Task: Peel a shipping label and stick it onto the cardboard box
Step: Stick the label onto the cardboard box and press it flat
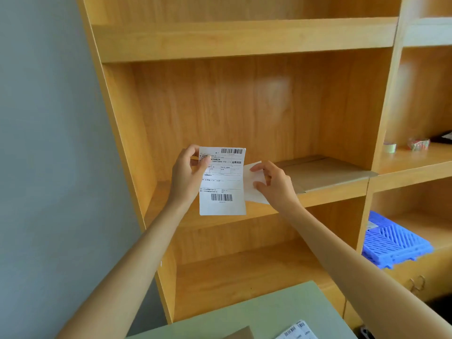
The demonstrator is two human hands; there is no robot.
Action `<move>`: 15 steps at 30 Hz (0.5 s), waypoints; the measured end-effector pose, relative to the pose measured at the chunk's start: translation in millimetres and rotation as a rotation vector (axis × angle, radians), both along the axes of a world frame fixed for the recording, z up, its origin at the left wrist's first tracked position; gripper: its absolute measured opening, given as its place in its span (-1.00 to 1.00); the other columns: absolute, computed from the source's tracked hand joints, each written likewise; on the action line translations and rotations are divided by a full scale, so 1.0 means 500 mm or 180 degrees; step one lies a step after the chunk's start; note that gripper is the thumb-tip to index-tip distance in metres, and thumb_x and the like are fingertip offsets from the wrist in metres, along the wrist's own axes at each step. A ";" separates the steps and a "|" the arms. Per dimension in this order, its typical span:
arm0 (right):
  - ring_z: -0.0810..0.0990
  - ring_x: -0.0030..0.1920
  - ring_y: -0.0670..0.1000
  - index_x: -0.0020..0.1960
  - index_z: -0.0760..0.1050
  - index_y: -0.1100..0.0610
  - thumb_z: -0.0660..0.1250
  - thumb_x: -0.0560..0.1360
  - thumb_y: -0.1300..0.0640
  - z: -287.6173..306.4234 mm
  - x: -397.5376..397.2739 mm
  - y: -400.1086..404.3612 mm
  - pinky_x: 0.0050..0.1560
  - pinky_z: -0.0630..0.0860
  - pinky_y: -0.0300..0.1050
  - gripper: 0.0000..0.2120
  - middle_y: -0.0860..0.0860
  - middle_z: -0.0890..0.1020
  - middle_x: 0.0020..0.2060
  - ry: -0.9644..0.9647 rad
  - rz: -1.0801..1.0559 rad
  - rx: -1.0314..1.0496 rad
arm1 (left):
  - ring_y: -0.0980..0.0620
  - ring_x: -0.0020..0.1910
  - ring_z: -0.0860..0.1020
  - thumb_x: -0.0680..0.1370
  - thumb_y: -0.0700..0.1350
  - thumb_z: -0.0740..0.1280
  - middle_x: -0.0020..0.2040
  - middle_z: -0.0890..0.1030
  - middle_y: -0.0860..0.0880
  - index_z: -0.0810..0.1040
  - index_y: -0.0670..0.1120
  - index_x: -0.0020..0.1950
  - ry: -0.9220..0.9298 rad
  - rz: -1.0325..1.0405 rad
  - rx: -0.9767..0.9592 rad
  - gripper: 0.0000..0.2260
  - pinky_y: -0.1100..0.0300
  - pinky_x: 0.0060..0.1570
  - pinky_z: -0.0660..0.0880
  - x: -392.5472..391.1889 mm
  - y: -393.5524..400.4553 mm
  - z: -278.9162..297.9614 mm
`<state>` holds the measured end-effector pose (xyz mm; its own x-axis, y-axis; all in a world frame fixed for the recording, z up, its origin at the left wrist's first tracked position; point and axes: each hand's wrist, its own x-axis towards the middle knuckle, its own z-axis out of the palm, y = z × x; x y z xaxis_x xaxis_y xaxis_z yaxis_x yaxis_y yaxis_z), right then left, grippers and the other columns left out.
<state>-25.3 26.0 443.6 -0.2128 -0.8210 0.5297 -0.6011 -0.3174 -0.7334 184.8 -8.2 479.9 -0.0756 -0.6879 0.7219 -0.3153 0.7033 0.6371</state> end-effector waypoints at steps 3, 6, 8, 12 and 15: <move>0.50 -0.11 -0.04 0.16 0.51 0.06 0.29 0.52 0.32 -0.043 -0.056 0.008 -0.20 0.40 -0.15 -0.73 -0.02 0.54 -0.07 0.0017 -0.0195 0.0216 | -0.01 -0.12 0.55 0.61 -0.16 0.29 -0.03 0.62 -0.10 0.51 -0.14 0.01 -0.0148 -0.0191 0.0156 -0.94 0.09 -0.13 0.50 -0.063 0.000 -0.057; 0.55 0.00 0.08 0.14 0.53 0.07 0.30 0.53 0.31 -0.101 -0.109 0.020 -0.13 0.51 -0.09 -0.75 0.08 0.58 0.07 -0.0009 -0.0334 0.0402 | -0.16 -0.17 0.50 0.62 -0.17 0.25 -0.07 0.58 -0.22 0.45 -0.19 0.00 -0.0339 -0.0364 0.0311 -0.91 0.01 -0.20 0.44 -0.123 -0.001 -0.122; 0.56 -0.06 0.09 0.12 0.52 0.05 0.29 0.54 0.30 -0.143 -0.141 0.032 -0.25 0.48 -0.15 -0.77 0.08 0.59 0.04 -0.0041 -0.0433 0.0526 | -0.23 -0.20 0.47 0.63 -0.15 0.23 -0.09 0.55 -0.28 0.42 -0.20 0.00 -0.0449 -0.0446 0.0460 -0.89 0.03 -0.24 0.38 -0.160 -0.001 -0.166; 0.58 -0.10 0.07 0.12 0.50 0.02 0.28 0.56 0.29 -0.220 -0.198 0.060 -0.29 0.53 -0.14 -0.78 0.07 0.59 0.04 0.0003 -0.0622 0.0749 | 0.09 -0.32 0.42 0.65 -0.18 0.22 -0.21 0.53 -0.17 0.41 -0.20 0.02 -0.0480 -0.0566 0.0726 -0.91 0.21 -0.29 0.35 -0.229 0.013 -0.243; 0.51 -0.15 0.02 0.16 0.50 0.08 0.26 0.57 0.31 -0.263 -0.236 0.078 -0.36 0.43 -0.23 -0.77 0.04 0.53 -0.02 -0.0054 -0.0733 0.0878 | 0.22 -0.39 0.39 0.65 -0.19 0.21 -0.27 0.48 0.05 0.39 -0.18 -0.01 -0.0526 -0.0622 0.0838 -0.92 0.33 -0.37 0.31 -0.270 0.022 -0.292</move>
